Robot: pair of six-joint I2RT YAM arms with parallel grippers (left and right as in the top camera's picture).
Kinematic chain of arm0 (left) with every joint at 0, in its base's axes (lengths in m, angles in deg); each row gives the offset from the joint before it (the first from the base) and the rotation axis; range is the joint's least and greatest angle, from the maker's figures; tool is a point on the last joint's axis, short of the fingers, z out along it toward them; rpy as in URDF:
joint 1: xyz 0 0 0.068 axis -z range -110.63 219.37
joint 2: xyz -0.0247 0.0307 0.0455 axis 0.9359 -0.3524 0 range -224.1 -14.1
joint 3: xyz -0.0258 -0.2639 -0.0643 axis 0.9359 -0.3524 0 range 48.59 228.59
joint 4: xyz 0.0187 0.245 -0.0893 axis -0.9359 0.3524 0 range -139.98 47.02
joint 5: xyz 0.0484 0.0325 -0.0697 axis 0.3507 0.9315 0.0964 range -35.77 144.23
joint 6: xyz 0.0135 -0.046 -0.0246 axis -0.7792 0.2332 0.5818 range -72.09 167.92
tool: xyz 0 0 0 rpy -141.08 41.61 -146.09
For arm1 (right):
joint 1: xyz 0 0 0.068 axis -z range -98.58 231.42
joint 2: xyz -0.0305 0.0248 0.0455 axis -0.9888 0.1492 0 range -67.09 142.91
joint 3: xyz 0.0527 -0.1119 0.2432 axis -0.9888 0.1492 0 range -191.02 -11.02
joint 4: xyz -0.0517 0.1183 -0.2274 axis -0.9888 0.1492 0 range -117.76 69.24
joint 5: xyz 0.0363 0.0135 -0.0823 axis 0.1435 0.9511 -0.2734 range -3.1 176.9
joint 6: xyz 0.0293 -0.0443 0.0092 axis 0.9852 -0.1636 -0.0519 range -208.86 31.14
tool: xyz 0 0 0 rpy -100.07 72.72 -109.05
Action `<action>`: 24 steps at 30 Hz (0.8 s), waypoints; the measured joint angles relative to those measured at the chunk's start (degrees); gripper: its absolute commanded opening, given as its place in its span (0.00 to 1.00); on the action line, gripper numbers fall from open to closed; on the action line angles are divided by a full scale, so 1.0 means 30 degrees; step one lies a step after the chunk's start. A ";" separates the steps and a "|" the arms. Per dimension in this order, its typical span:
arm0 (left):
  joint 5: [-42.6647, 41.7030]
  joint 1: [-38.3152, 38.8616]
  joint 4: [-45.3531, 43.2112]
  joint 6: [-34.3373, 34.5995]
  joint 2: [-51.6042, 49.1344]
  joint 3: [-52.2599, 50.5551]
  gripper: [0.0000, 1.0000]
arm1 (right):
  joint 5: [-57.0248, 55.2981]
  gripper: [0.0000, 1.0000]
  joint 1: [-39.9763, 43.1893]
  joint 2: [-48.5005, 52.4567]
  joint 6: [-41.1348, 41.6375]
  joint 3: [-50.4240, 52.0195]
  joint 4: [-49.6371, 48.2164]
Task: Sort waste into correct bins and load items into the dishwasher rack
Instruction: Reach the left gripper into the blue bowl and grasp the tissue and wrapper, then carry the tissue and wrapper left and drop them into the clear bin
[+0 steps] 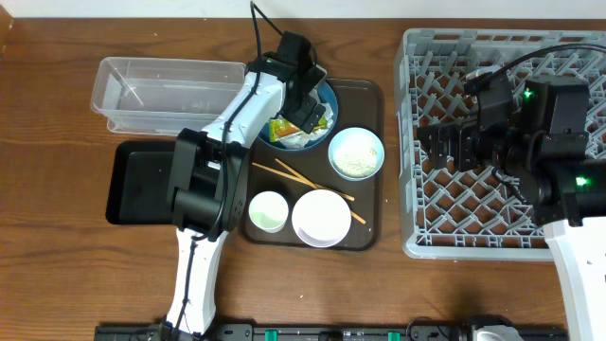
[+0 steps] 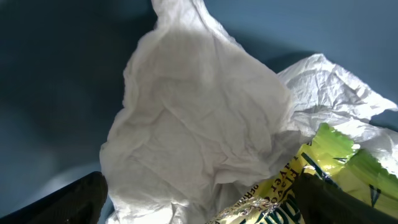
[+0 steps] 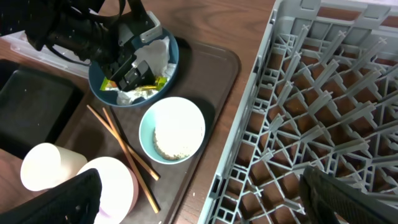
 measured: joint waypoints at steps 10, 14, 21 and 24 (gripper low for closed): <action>-0.0729 0.0015 0.0000 0.0029 0.0000 -0.0597 0.34 | 0.0000 0.99 0.0000 0.0000 0.0000 0.0000 0.0095; -0.0882 0.0015 0.0007 -0.0080 0.0000 -0.0670 0.13 | 0.0000 0.99 0.0000 0.0000 0.0000 0.0000 0.0197; -0.0874 0.0015 0.0007 0.0357 0.0007 -0.0670 0.06 | 0.0000 0.99 0.0000 0.0000 0.0000 0.0000 0.0219; -0.0867 0.0015 0.0051 0.0699 0.0182 -0.0670 0.06 | 0.0000 0.99 0.0000 0.0000 0.0000 0.0000 0.0219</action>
